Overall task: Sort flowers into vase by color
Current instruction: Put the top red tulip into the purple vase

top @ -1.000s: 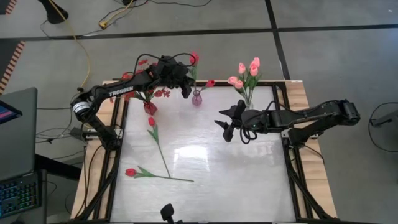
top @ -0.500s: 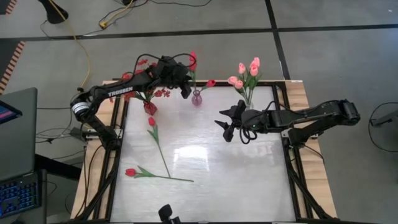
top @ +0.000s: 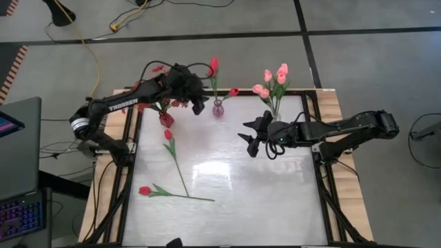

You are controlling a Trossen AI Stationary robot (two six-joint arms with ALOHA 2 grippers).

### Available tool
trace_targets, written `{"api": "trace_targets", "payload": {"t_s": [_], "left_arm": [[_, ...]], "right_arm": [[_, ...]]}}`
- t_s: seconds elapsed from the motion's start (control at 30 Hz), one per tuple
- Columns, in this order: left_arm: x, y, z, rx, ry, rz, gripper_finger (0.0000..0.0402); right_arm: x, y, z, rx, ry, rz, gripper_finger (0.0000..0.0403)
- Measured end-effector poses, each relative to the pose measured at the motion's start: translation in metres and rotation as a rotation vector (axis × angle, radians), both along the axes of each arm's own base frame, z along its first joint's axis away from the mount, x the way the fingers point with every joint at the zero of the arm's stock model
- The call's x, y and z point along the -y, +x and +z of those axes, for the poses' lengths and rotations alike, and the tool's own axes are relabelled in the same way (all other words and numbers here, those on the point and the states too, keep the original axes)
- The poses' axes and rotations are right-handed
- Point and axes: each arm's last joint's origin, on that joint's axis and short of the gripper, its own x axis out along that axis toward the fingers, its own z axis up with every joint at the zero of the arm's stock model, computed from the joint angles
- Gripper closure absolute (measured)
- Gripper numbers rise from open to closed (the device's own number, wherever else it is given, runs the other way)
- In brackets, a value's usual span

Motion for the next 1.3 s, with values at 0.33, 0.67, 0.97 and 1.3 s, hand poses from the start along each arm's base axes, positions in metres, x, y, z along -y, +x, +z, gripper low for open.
{"api": "trace_targets", "payload": {"t_s": [0.33,0.67,0.97,1.3], "left_arm": [[0.07,-0.02,0.058,0.151,0.142,-0.195,0.0238],[0.191,-0.052,0.05,-0.122,-0.056,-0.433,0.0247],[0.233,-0.068,-0.012,-0.201,-0.29,0.13,0.0259],[0.252,-0.088,-0.077,-0.412,-0.535,0.211,0.026]], "right_arm": [[-0.001,0.0,0.0,0.01,0.047,0.032,0.0148],[-0.024,0.01,-0.009,0.018,0.075,0.104,0.0148],[-0.048,0.033,-0.038,-0.001,0.2,0.156,0.0148],[-0.065,0.057,-0.06,0.08,0.374,0.227,0.0148]]}}
